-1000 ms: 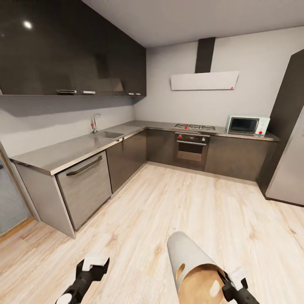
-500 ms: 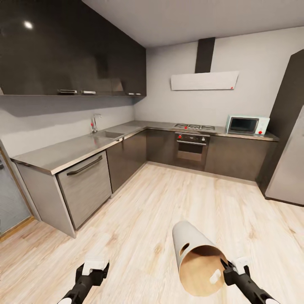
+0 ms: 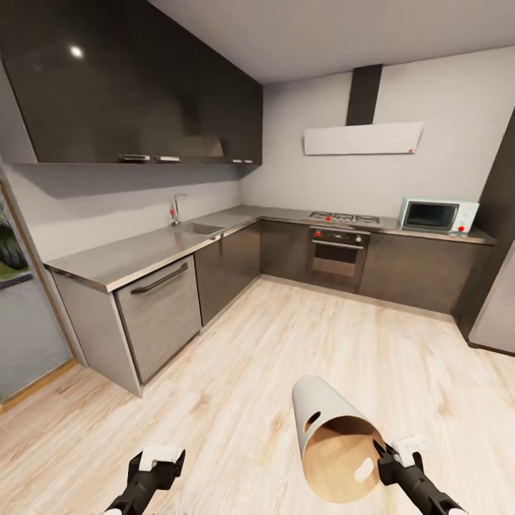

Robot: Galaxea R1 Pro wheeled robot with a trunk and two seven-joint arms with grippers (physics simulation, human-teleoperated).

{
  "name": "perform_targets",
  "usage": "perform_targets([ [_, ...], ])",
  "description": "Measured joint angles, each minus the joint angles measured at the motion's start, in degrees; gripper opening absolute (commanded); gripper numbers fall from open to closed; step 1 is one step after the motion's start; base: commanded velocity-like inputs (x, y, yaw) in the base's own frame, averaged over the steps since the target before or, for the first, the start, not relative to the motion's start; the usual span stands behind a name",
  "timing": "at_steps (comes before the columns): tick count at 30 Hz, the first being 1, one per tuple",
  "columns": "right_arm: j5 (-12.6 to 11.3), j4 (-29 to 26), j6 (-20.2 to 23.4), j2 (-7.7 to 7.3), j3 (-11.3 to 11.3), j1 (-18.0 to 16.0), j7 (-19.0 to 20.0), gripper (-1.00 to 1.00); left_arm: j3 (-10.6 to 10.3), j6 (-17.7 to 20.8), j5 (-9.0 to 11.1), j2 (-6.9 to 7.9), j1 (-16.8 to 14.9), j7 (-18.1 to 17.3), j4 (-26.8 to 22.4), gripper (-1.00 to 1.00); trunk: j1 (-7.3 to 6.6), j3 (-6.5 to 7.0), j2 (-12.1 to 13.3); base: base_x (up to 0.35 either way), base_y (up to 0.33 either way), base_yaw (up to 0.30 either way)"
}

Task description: Put the three can of soda from the living room inside the tash can in the kitchen.

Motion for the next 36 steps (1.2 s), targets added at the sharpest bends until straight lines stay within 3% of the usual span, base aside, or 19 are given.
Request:
perform_targets([
  [36,0.8,1.6,-0.1,1.38,0.5,0.0,-0.3,-1.00,0.0,-0.8,-0.1,-0.02,0.0,0.3,0.0,1.00,0.00,0.50,0.0,0.000,0.000,0.245],
])
